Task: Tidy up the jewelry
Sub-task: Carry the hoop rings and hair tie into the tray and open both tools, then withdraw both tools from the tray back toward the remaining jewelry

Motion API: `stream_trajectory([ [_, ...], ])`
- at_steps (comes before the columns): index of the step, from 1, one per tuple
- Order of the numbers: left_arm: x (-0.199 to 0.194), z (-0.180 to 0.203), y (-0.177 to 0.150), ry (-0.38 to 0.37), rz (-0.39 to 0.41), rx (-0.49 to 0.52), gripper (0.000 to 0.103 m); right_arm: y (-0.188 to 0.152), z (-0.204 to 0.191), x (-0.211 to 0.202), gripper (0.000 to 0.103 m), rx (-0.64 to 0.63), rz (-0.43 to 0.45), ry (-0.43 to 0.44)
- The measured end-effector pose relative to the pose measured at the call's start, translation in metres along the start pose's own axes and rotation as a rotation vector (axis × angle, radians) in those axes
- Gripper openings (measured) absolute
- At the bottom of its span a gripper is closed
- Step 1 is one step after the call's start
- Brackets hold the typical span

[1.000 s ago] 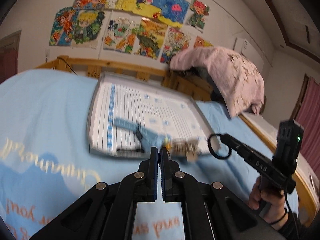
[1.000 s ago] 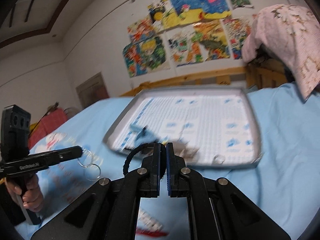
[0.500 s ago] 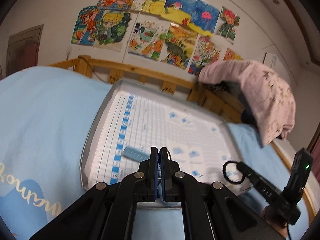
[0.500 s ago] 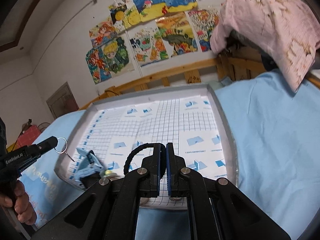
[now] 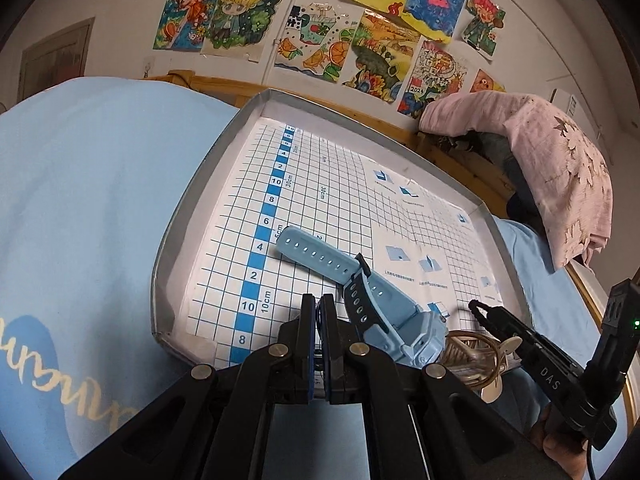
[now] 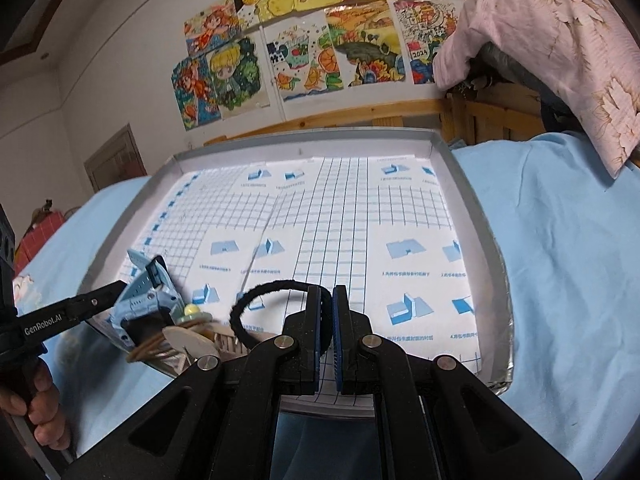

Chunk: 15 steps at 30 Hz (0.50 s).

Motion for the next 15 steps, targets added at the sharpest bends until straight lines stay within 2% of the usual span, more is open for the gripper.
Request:
stream_trajectory([
  [6, 0.000, 0.001, -0.002, 0.024, -0.014, 0.028, 0.005, -0.003, 0.000, 0.003, 0.007, 0.000, -0.024, 0.000],
  [7, 0.000, 0.002, -0.001, 0.025, -0.016, 0.030, 0.009, -0.003, 0.000, 0.002, 0.008, 0.002, -0.025, -0.001],
  [9, -0.003, 0.004, 0.000, 0.021, -0.014, 0.033, 0.027, -0.003, 0.003, 0.000, 0.018, 0.008, -0.024, -0.003],
  [10, -0.007, 0.004, 0.002, 0.019, -0.003, 0.032, 0.042, -0.002, 0.004, -0.003, 0.030, 0.013, -0.020, -0.008],
  [11, -0.013, 0.003, 0.004, 0.026, 0.020, 0.027, 0.056, -0.001, 0.006, -0.005, 0.038, 0.018, -0.013, -0.013],
  [12, -0.015, 0.003, 0.007, 0.030, 0.033, 0.025, 0.060, -0.001, 0.006, -0.008, 0.038, 0.022, -0.006, -0.014],
  [15, -0.028, 0.005, 0.013, 0.027, 0.051, 0.022, 0.061, 0.003, 0.009, -0.019, 0.038, 0.025, 0.013, -0.025],
])
Point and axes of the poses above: each gripper's, at about its wrist camera, not at the fingertips, and x roughly the way its jaws point, z to its right, y to its top, the point moved 9 cm from there along x, roughly the way its jaws point
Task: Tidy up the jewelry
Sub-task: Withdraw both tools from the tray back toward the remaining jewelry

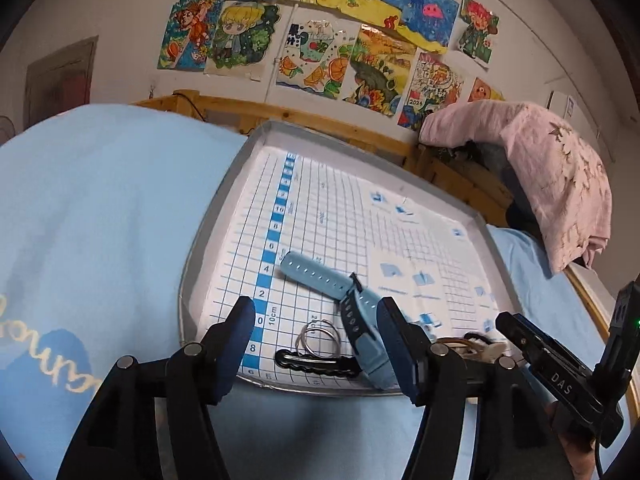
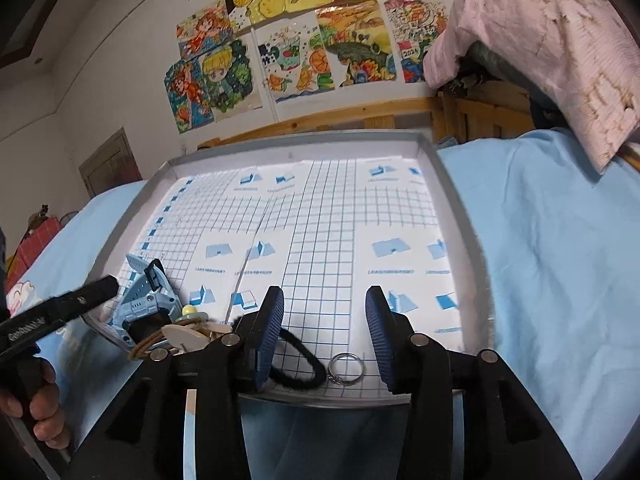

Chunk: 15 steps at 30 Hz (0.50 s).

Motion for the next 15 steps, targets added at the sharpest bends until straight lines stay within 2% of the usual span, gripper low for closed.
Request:
stream_trajectory([
  [1, -0.005, 0.001, 0.002, 0.001, 0.007, 0.001, 0.065, 0.002, 0.000, -0.005, 0.038, 0.000, 0.010, -0.004],
  [2, -0.015, 0.003, 0.006, 0.004, 0.025, 0.008, 0.076, 0.005, -0.001, -0.012, 0.042, -0.004, 0.025, -0.006],
  [4, -0.033, 0.006, 0.014, 0.010, 0.068, 0.018, 0.091, 0.013, -0.005, -0.031, 0.055, -0.022, 0.069, -0.014],
  [5, -0.042, 0.008, 0.016, 0.012, 0.091, 0.023, 0.095, 0.018, -0.005, -0.039, 0.058, -0.026, 0.087, -0.014],
  [7, -0.062, 0.013, 0.020, 0.015, 0.132, 0.044, 0.099, 0.026, -0.011, -0.061, 0.063, -0.035, 0.129, -0.004],
  [10, -0.096, 0.017, 0.024, 0.031, 0.198, 0.061, 0.103, 0.037, -0.020, -0.097, 0.085, -0.053, 0.189, 0.009],
  [11, -0.111, 0.018, 0.024, 0.029, 0.225, 0.061, 0.103, 0.039, -0.024, -0.113, 0.090, -0.063, 0.212, 0.012],
  [15, -0.154, 0.022, 0.020, 0.029, 0.277, 0.076, 0.103, 0.040, -0.036, -0.159, 0.097, -0.095, 0.256, 0.029],
])
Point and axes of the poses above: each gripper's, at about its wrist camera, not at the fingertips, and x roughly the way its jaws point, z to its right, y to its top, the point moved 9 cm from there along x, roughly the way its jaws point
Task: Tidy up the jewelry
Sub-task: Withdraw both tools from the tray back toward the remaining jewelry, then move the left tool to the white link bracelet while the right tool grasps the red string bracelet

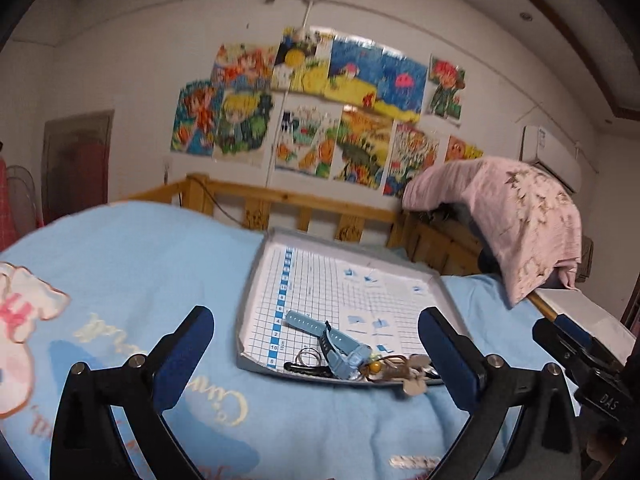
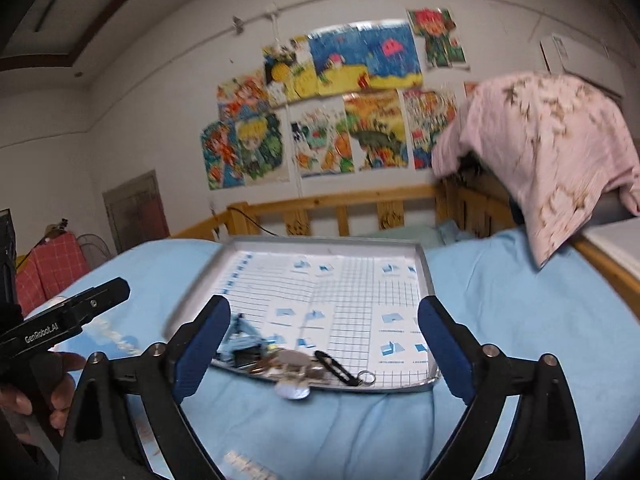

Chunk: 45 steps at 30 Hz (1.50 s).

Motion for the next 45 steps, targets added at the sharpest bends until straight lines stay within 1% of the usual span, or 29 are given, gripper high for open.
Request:
stream_trajectory([
  [1, -0.011, 0.001, 0.001, 0.003, 0.013, 0.009, 0.103, 0.002, -0.002, -0.011, 0.100, -0.005, 0.010, 0.004],
  [2, -0.027, 0.003, 0.001, 0.005, 0.031, 0.021, 0.103, 0.005, -0.006, -0.023, 0.100, -0.011, 0.023, 0.009],
  [5, -0.057, 0.006, 0.001, 0.008, 0.055, 0.035, 0.103, 0.008, -0.015, -0.059, 0.100, -0.021, 0.048, 0.020],
  [9, -0.100, 0.007, -0.006, 0.011, 0.077, 0.047, 0.103, 0.007, -0.025, -0.097, 0.100, -0.026, 0.067, 0.031],
  [14, -0.140, 0.009, -0.021, -0.003, 0.066, 0.037, 0.103, -0.002, -0.034, -0.141, 0.101, -0.021, 0.079, 0.049],
  [19, -0.178, 0.010, -0.037, 0.011, 0.071, 0.062, 0.103, -0.017, -0.045, -0.176, 0.101, -0.035, 0.082, 0.054],
  [23, -0.200, 0.005, -0.052, 0.024, 0.066, 0.067, 0.103, -0.032, -0.050, -0.201, 0.101, -0.043, 0.078, 0.050],
  [30, -0.219, -0.002, -0.087, 0.038, 0.024, 0.080, 0.103, -0.059, -0.047, -0.229, 0.101, -0.029, 0.060, 0.031],
  [35, -0.217, -0.004, -0.103, 0.035, -0.014, 0.079, 0.103, -0.082, -0.039, -0.233, 0.101, -0.010, 0.013, 0.024],
  [40, -0.210, -0.003, -0.101, 0.034, -0.019, 0.083, 0.103, -0.090, -0.032, -0.227, 0.101, 0.004, -0.011, 0.019],
  [45, -0.200, 0.000, -0.089, 0.029, -0.007, 0.081, 0.103, -0.079, -0.031, -0.217, 0.101, -0.003, -0.001, 0.024],
])
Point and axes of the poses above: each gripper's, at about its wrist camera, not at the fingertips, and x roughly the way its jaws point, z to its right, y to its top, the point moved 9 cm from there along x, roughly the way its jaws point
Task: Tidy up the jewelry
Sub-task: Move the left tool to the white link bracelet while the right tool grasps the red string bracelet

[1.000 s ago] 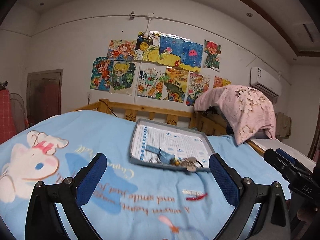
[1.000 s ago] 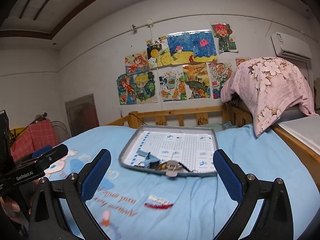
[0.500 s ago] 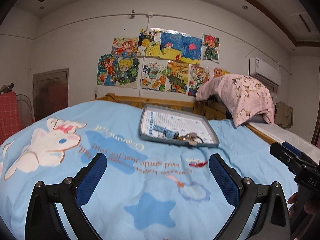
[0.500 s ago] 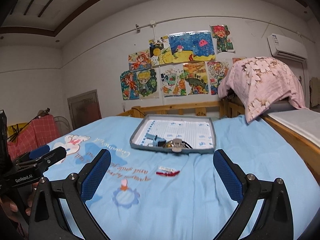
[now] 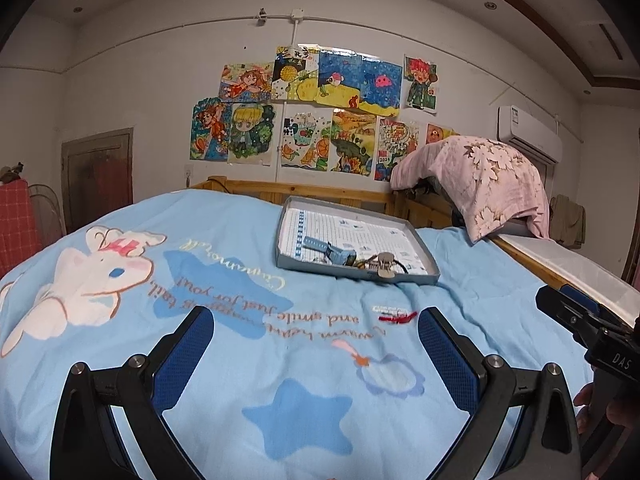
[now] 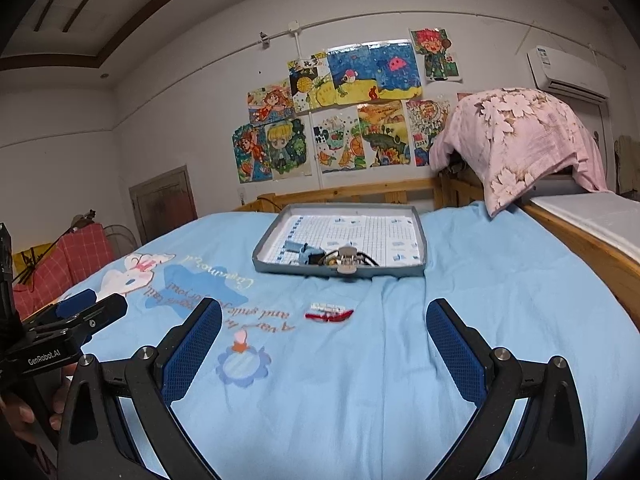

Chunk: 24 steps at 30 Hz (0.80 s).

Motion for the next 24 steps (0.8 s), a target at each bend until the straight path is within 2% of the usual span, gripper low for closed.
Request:
stream_trajectory([
  [14, 0.069, 0.004, 0.044, 0.003, 0.006, 0.024, 0.103, 0.043, 0.005, 0.062, 0.101, -0.018, 0.026, 0.002],
  [19, 0.106, 0.004, 0.045, -0.009, -0.029, 0.030, 0.103, 0.050, 0.018, 0.093, 0.101, -0.008, 0.019, -0.014],
  [24, 0.148, 0.006, 0.037, -0.033, -0.077, 0.030, 0.103, 0.042, 0.037, 0.126, 0.101, 0.031, -0.011, -0.030],
])
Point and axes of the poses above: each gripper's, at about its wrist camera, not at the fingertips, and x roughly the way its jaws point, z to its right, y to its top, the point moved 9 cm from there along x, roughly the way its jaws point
